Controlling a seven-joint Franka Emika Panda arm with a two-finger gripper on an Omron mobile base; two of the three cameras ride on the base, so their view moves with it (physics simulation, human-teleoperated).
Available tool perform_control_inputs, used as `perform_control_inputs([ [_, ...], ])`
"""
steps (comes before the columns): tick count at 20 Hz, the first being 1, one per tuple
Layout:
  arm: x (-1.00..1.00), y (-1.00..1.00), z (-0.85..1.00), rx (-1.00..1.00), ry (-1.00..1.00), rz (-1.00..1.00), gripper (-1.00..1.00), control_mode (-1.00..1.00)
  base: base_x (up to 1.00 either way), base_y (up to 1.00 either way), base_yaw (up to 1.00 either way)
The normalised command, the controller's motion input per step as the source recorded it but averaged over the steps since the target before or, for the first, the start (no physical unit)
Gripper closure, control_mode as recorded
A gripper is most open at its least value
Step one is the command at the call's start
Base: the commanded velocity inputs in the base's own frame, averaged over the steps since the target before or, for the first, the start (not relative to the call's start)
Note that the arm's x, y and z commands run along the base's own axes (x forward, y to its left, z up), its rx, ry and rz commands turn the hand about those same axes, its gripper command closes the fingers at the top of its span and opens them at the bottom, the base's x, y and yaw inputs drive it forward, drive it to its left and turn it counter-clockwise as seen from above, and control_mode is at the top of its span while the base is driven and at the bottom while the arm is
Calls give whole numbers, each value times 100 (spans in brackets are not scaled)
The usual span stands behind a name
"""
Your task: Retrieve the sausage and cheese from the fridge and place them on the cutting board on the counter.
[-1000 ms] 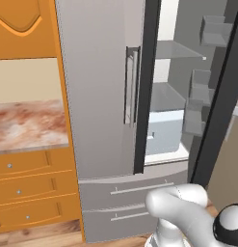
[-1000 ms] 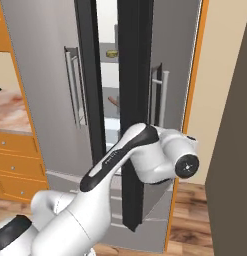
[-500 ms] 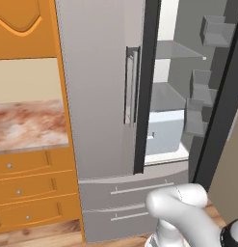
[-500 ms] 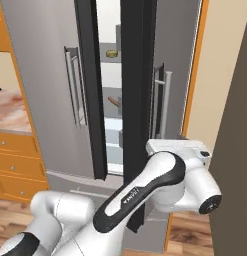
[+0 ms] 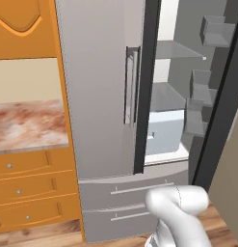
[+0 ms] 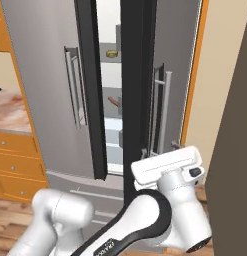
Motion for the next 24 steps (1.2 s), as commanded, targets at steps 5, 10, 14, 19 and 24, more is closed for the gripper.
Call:
perform_control_inputs([
  [5, 0, 100, 1, -42, 23, -8, -100, -100, 0, 0, 0],
  [10, 0, 83, 0, -25, 11, -22, -100, -100, 0, 0, 0],
  [14, -1, 33, 26, -6, 12, -14, -100, -100, 0, 0, 0],
  [19, 16, 55, 27, 0, 7, -27, -100, -100, 0, 0, 0],
  [24, 27, 73, 9, 0, 0, -46, -100, -100, 0, 0, 0],
])
